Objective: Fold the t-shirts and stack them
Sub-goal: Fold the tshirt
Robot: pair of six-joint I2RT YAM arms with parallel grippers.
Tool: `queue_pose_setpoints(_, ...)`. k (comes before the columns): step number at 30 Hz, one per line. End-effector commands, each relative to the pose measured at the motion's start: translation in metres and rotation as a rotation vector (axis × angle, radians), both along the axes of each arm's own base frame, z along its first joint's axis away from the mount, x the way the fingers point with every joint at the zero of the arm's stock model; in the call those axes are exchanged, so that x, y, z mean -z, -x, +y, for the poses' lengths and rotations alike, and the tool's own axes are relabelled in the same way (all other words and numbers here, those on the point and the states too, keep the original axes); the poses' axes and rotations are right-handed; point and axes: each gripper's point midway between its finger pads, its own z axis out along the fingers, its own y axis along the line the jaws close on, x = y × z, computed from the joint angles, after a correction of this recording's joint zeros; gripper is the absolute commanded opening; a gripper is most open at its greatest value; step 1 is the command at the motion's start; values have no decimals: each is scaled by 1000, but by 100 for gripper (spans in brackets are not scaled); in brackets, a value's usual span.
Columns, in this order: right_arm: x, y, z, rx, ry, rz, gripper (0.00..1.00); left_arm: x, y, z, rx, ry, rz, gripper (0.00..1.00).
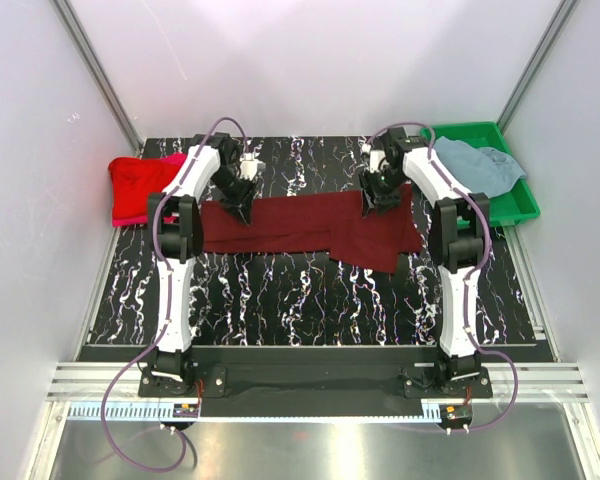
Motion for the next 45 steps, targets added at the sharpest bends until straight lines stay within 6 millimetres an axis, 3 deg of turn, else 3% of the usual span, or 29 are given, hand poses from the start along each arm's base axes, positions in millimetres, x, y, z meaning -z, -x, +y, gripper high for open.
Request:
queue_pose_setpoints(1,8,4,14,37,-62,74,56,-9,14,9,-1,-53,34,31)
queue_pose_setpoints(7,26,4,0,77,-41,118,55,6,16,17,-6,-94,66,31)
queue_pose_setpoints(12,42,-9,-15,127,-41,142,56,25,25,19,-25,-123,123,31)
queue_pose_setpoints(15,55,-23,-18,130,-40,150,58,34,30,20,-26,-162,145,31)
queue_pose_setpoints(19,78,-57,-25,150,-19,116,64,42,24,22,-24,-243,117,32)
queue_pose_setpoints(23,84,-83,-25,162,-34,56,69,46,18,19,7,-334,68,32)
queue_pose_setpoints(25,84,-99,-23,165,-50,3,71,41,30,1,68,-371,57,32)
queue_pose_setpoints(26,83,-103,-22,167,-57,-15,71,45,35,3,70,-375,75,32)
queue_pose_setpoints(27,82,-108,-22,169,-63,-33,73,40,43,-12,104,-382,63,32)
queue_pose_setpoints(31,64,-133,-10,203,-141,-117,76,39,83,-47,212,-393,92,31)
queue_pose_setpoints(35,46,-157,-9,236,-159,-225,79,27,91,-73,293,-435,9,30)
queue_pose_setpoints(36,18,-169,-7,217,-176,-303,80,-2,72,-71,296,-472,-114,31)
queue_pose_setpoints(38,-1,-169,-8,211,-181,-332,80,-12,66,-70,291,-474,-150,34)
queue_pose_setpoints(39,-9,-168,-8,207,-186,-340,80,-30,60,-66,274,-470,-197,52)
queue_pose_setpoints(40,-30,-165,-9,208,-192,-359,80,-39,56,-62,261,-468,-219,60)
queue_pose_setpoints(43,-62,-152,-17,247,-190,-361,81,-56,56,-38,207,-445,-212,74)
queue_pose_setpoints(45,-72,-142,-25,302,-197,-333,81,-63,58,-18,148,-401,-179,77)
